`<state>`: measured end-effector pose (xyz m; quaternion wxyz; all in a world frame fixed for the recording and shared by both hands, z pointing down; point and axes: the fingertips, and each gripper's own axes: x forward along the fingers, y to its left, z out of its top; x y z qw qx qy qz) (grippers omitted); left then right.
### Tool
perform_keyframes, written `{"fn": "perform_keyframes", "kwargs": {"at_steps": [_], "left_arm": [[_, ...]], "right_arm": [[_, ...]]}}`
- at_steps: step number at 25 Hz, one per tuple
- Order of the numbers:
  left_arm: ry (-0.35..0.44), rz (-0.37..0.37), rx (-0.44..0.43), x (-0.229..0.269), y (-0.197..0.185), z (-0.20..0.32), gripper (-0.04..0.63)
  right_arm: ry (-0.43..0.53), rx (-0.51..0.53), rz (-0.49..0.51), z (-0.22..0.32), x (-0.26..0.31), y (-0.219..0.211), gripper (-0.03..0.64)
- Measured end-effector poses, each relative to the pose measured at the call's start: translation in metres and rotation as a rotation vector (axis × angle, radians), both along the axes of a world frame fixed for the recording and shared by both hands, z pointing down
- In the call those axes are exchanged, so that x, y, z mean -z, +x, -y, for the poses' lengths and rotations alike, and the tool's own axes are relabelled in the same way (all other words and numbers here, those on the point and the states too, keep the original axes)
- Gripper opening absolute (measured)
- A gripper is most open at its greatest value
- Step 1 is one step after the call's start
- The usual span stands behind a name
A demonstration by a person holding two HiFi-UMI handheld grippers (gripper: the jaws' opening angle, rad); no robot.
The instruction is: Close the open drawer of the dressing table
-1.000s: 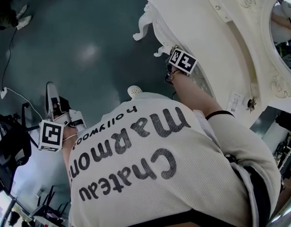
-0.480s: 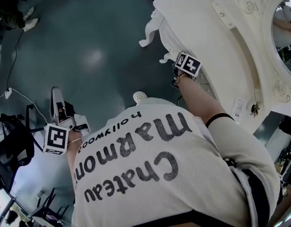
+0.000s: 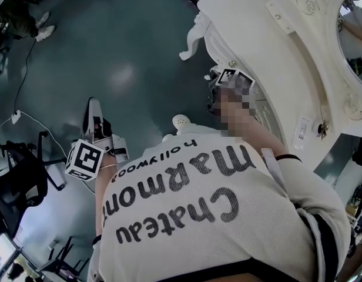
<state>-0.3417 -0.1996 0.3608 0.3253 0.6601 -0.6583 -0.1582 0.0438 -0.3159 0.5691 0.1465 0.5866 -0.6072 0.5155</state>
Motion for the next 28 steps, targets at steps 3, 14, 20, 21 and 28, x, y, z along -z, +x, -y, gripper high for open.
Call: {"fn": "perform_keyframes", "kwargs": {"at_steps": [3,14,20,21,28], "left_arm": [[0.003,0.036,-0.066,-0.001,0.015,0.0,0.006],[0.082,0.2,-0.143,0.017,0.049,-0.029,0.006],[0.097,0.197,-0.146,0.017,0.064,-0.047,0.006],[0.098,0.195,-0.147,0.018,0.067,-0.049,0.006],[0.105,0.191,-0.136,0.023,0.091,-0.059,0.006]], "right_arm": [[0.174,0.089,0.034,0.003,0.055,-0.039,0.069],[0.693,0.19,0.059,-0.028,0.226,-0.067,0.046],[0.789,0.257,-0.015,-0.056,0.248,-0.068,0.048],[0.792,0.264,-0.024,-0.059,0.248,-0.067,0.048],[0.79,0.291,-0.029,-0.072,0.245,-0.046,0.048]]}}
